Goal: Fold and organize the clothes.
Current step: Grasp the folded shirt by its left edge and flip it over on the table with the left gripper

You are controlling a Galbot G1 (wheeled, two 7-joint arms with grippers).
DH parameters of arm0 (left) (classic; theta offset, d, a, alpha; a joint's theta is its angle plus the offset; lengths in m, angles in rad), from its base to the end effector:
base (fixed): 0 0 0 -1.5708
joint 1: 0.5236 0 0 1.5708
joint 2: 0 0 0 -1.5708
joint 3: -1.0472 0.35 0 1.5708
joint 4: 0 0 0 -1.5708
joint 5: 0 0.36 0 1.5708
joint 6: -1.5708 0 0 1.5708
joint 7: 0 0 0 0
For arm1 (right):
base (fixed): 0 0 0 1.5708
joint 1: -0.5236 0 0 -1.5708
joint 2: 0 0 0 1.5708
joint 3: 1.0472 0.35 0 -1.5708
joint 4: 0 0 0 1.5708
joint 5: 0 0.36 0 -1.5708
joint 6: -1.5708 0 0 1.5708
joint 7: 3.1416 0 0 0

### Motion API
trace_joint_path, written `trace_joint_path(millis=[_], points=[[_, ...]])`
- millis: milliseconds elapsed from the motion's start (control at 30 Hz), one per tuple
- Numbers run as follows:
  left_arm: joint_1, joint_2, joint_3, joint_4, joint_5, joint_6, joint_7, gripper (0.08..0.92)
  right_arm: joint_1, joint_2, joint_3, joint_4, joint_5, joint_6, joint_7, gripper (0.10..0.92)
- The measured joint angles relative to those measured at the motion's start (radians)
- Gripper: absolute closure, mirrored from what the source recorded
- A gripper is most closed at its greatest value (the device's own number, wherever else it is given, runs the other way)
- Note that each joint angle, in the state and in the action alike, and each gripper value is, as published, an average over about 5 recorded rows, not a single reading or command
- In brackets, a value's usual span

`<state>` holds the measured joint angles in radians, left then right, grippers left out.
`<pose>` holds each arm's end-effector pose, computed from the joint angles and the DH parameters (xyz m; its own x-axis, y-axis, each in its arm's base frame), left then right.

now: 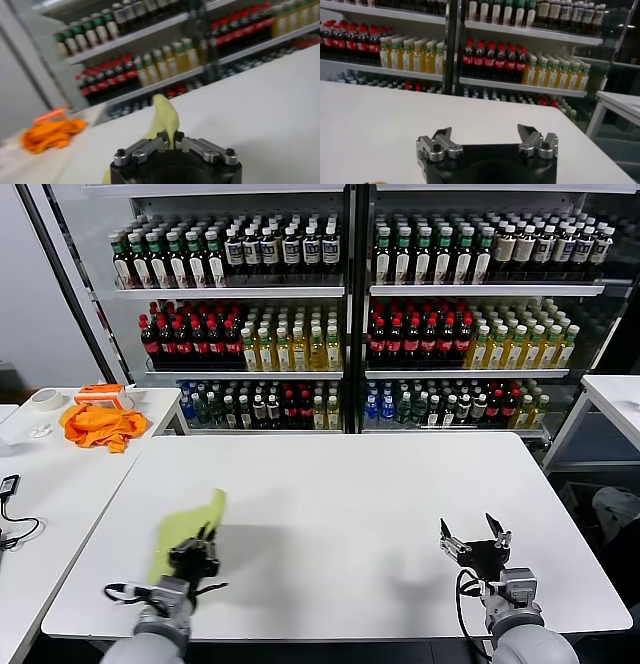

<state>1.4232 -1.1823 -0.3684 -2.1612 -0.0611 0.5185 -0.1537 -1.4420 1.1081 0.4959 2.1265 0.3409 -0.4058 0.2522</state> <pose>0.2176 0.0139 -0.2536 -0.9451 0.0535 0.3223 0.1510 0.9464 0.2857 0.2256 -0.0639 -0.2533 -0.9617 0.0303 0.2725 -0.0103 0.9892 -0.1463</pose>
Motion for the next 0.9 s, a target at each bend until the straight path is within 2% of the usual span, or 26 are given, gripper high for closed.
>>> trace_joint_path(millis=[267,667,767,900], points=[[-0.08,-0.072,0.1,0.041,0.02,0.009,0.002,0.885,0.008,0.004,-0.007,0.0,-0.006,-0.005,-0.001,0.203],[-0.168,-0.13,0.205,0.101,-0.021,0.024,-0.013,0.884,0.014,0.015,-0.013,-0.001,-0.015,-0.012,-0.001,0.203],[-0.187,-0.14,0.22,0.113,-0.047,0.022,-0.02,0.85,0.013,0.017,-0.013,0.002,-0.016,-0.015,-0.001,0.203],[-0.213,-0.145,0.227,0.123,-0.101,0.006,-0.029,0.74,0.013,0.02,-0.015,0.004,-0.016,-0.02,-0.004,0.203]])
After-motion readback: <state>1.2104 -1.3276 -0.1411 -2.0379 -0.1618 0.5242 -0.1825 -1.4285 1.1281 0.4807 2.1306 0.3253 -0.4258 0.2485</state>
